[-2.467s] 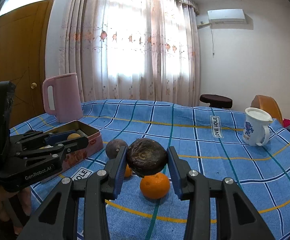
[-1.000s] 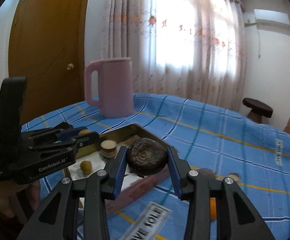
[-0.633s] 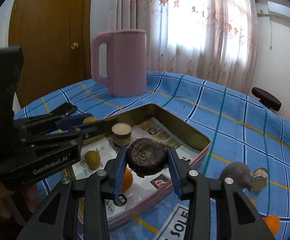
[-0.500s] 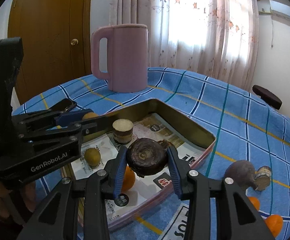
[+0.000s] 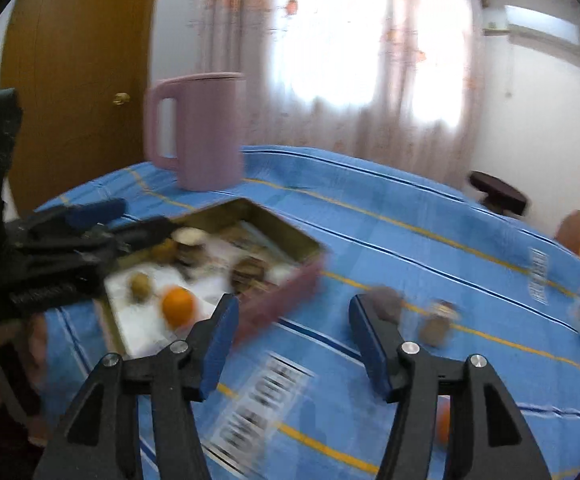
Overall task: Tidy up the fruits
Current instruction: 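Grasp an orange with the left gripper while the right grasps another orange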
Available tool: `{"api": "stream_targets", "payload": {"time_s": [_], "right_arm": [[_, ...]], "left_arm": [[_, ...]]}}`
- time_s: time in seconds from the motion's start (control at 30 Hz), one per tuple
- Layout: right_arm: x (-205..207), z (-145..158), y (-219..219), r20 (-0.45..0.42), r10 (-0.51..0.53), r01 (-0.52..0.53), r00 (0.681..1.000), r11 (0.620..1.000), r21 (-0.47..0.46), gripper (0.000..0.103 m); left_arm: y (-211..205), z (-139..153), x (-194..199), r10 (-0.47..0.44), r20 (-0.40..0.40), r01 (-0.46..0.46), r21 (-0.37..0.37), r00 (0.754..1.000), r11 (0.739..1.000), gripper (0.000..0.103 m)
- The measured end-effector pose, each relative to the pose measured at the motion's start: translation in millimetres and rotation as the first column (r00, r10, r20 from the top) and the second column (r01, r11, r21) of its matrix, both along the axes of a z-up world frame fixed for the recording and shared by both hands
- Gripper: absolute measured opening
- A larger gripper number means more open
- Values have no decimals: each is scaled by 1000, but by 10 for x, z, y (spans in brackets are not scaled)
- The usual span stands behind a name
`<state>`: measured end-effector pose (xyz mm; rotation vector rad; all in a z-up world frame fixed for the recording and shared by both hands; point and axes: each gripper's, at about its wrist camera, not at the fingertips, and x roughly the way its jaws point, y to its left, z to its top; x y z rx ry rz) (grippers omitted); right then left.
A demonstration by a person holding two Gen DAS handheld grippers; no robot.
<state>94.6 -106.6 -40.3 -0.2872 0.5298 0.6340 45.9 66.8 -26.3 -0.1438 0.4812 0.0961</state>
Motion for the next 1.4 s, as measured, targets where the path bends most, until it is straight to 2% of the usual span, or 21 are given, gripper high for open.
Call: {"api": "stream_targets", "payload": {"time_s": [0.17,0.33,0.77,0.8,0.87,1.1,1.17,1.33,1.4], "right_arm": [[87,-4,-633,40,-166,168,985,984,-58,62],[277,-83,-1005,-28,-247,244,969,967,-73,63],[557,-359,-1084,-229,-205,198,952,979,-53,62],[563,-375,-1082,-246,-194,188,950,981,-48,59],[549,-359,-1120,-249,-183,185,951,983,-16,48],[538,-351,-1231,-239,-219,222,946,975,-12,48],[563,-356,-1281,-256,-217,226,942,974,6,48],[560,-353,-1278,-253,-221,229,942,973,5,48],[561,-354,-1275,-252,-221,229,942,973,4,48]], "left_arm": [[-441,30,63,-97,-9,97,28,995,995,76],[-854,-5,168,-176,-44,178,53,983,983,76],[-1307,-231,546,-271,-167,281,38,948,959,76],[-1329,-237,567,-278,-175,287,32,945,957,76],[-1392,-246,603,-293,-184,303,28,938,953,76],[-1502,-336,756,-334,-250,336,-33,909,941,76],[-1538,-361,814,-331,-271,334,-36,904,942,73],[-1591,-445,949,-337,-322,334,-66,885,940,53],[-1595,-460,983,-340,-329,333,-78,881,940,49]]}}
